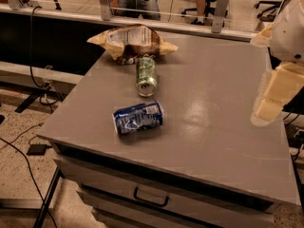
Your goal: Place pepsi can upright
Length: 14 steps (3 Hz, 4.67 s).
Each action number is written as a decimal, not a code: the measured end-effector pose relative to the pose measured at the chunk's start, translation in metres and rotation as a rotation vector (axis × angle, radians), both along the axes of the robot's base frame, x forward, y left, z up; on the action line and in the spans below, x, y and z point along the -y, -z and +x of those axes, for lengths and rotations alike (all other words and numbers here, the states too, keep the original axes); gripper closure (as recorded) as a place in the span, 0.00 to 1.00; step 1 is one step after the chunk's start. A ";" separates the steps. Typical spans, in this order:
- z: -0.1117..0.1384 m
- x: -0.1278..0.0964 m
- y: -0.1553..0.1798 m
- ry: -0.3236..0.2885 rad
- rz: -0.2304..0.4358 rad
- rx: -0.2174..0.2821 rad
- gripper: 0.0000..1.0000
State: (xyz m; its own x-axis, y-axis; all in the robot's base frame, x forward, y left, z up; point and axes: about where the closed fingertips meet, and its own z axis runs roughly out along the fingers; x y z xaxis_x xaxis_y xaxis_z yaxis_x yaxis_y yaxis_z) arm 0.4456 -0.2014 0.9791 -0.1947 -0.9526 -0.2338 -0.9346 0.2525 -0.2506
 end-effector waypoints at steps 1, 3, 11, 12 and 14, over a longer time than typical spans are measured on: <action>0.017 -0.043 0.001 -0.085 0.061 0.004 0.00; 0.026 -0.161 0.021 -0.356 0.093 0.025 0.00; 0.028 -0.258 0.145 -0.471 -0.221 -0.207 0.14; 0.028 -0.259 0.145 -0.473 -0.219 -0.204 0.38; 0.029 -0.254 0.123 -0.481 -0.199 -0.183 0.85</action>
Offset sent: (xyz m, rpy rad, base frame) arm 0.0359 0.1752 -0.0219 0.1231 -0.0131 0.3889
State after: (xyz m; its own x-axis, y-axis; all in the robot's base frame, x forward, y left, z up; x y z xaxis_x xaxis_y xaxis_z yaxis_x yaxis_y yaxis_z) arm 0.4744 0.0525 0.8558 0.2528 -0.9665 -0.0436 -0.9657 -0.2493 -0.0728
